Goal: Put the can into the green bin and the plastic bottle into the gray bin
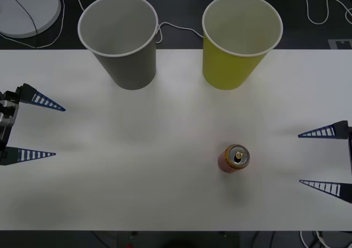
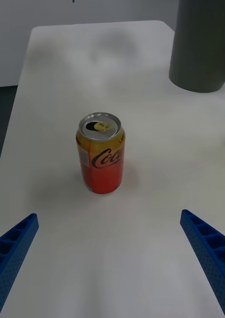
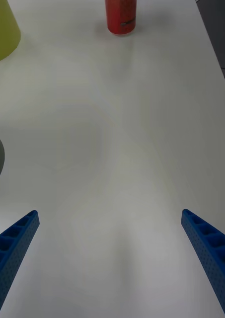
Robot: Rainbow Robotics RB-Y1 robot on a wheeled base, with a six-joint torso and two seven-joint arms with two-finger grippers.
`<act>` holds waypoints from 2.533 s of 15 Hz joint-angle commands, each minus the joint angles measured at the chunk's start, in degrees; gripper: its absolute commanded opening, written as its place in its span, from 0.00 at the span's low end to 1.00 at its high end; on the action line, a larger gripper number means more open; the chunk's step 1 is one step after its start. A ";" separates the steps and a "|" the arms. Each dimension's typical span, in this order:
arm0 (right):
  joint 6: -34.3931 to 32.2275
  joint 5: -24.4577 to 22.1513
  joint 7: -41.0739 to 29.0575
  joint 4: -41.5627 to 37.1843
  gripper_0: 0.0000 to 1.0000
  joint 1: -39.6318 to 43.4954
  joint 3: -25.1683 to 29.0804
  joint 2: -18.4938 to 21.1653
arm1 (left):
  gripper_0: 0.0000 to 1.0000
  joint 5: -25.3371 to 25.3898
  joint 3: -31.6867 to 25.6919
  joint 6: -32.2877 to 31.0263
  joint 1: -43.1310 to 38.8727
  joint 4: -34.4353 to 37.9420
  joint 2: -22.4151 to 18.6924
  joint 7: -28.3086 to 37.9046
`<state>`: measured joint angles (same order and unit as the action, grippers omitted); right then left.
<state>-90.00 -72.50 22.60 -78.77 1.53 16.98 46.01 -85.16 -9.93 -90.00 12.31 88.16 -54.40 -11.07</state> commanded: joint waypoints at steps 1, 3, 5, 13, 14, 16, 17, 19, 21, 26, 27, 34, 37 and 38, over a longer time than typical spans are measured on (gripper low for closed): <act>0.35 -0.10 1.92 2.74 1.00 -0.21 -0.19 -2.86 | 1.00 0.00 0.00 0.00 0.00 -0.01 0.00 0.00; 0.96 -1.06 3.24 3.01 1.00 -0.21 -0.19 -4.61 | 1.00 0.00 0.00 0.00 0.00 -0.01 0.00 0.00; 1.84 -1.86 4.29 3.80 1.00 -0.30 -0.19 -6.55 | 1.00 0.00 0.00 0.00 0.00 -0.01 0.00 0.00; 1.32 -3.00 15.72 15.40 1.00 -4.34 -0.55 -12.17 | 1.00 0.00 0.00 0.00 0.00 -0.01 0.00 0.00; 1.23 -3.00 17.30 17.95 1.00 -5.31 -1.07 -12.79 | 1.00 0.00 0.00 0.00 0.00 -0.01 0.00 0.00; 1.23 -3.00 19.32 21.37 1.00 -6.80 -1.51 -14.02 | 1.00 0.00 0.00 0.00 0.00 -0.01 0.00 0.00; 1.32 -3.00 19.59 22.34 1.00 -7.16 -1.95 -14.63 | 1.00 0.00 0.00 0.00 0.00 -0.01 0.00 0.00; 1.67 -3.00 19.67 22.60 1.00 -7.33 -2.39 -15.69 | 1.00 0.00 0.00 0.00 0.00 -0.01 0.00 0.00; 2.55 -3.00 19.85 22.52 1.00 -7.51 -3.01 -17.01 | 1.00 0.00 0.00 0.00 0.00 -0.01 0.00 0.00; 7.29 -0.36 20.29 22.60 1.00 -7.59 -7.84 -20.17 | 1.00 0.00 0.00 0.00 0.00 -0.01 0.00 0.00; 8.52 0.61 20.55 22.52 1.00 -7.51 -9.16 -20.43 | 1.00 0.00 0.00 0.00 0.00 -0.01 0.00 0.00; 14.15 5.53 21.78 22.52 1.00 -8.12 -16.45 -21.66 | 1.00 0.00 0.00 0.00 0.00 -0.01 0.00 0.00; 14.94 5.62 21.96 22.52 1.00 -8.65 -16.98 -22.19 | 1.00 0.00 0.00 0.00 0.00 -0.01 0.00 0.00; 15.20 5.62 22.05 22.52 1.00 -8.74 -17.16 -22.19 | 1.00 0.00 0.00 0.00 0.00 -0.01 0.00 0.00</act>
<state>-75.02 -66.90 44.58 -56.24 -7.12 -0.03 23.83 -85.16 -9.93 -90.00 12.30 88.15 -54.40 -11.07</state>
